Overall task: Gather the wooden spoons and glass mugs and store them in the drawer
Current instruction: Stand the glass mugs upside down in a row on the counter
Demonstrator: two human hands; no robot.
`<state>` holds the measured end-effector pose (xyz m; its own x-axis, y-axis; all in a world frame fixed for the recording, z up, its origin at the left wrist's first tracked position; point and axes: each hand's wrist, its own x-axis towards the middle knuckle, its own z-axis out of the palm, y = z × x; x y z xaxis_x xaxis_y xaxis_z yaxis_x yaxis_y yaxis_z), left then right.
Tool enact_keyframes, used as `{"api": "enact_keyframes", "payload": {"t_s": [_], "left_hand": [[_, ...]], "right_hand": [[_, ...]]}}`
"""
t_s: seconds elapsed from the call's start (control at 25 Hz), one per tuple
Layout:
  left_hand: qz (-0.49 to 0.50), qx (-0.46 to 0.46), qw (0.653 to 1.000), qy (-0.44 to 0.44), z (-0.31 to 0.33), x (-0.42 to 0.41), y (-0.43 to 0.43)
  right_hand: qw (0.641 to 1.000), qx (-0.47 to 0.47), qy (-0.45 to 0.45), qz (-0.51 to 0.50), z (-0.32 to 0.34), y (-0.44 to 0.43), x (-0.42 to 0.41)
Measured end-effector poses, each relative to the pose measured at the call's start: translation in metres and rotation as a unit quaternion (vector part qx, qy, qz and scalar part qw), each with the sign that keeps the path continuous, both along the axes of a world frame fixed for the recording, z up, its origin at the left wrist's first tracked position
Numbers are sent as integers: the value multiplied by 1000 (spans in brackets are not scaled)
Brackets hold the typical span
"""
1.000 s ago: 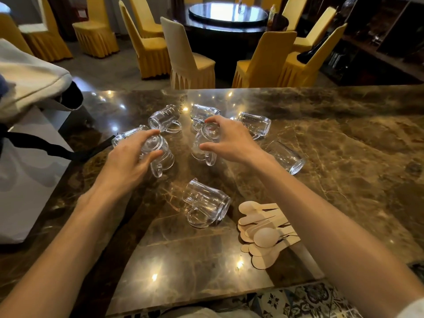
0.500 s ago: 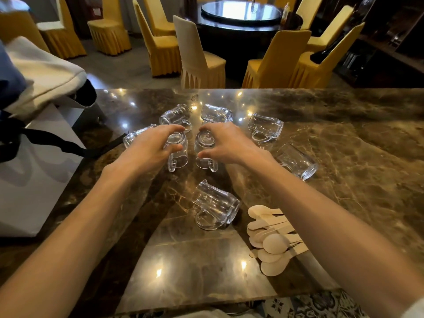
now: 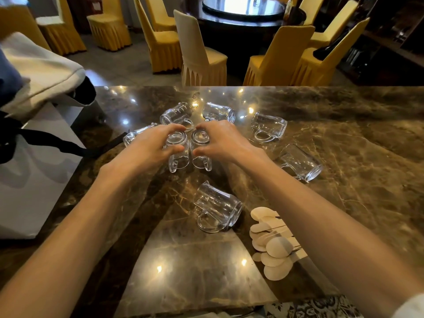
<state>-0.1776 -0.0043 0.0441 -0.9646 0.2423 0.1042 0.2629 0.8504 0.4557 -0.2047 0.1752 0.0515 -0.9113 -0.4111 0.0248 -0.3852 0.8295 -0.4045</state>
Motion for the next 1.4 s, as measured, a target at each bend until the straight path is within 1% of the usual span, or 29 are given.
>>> {"api": "enact_keyframes", "payload": {"t_s": [0.32, 0.56, 0.92, 1.04, 1.16, 1.28, 1.4], "left_hand": [[-16, 16, 1000, 17, -10, 0, -3], [-28, 37, 999, 15, -10, 1, -6], [-23, 45, 998, 28, -12, 4, -7], [-13, 61, 997, 36, -14, 7, -10], [23, 113, 990, 80, -19, 13, -16], [114, 176, 968, 139, -30, 16, -27], [175, 177, 949, 192, -42, 17, -37]], "right_hand": [[1000, -23, 3, -5, -8, 1, 1], [1000, -17, 5, -4, -13, 3, -3], [1000, -20, 14, 0, -17, 4, -5], [999, -23, 24, -1, -15, 5, -3], [998, -45, 33, -18, -12, 11, 6], [993, -92, 59, -53, -13, 22, 25], [985, -130, 68, -88, -19, 30, 51]]}}
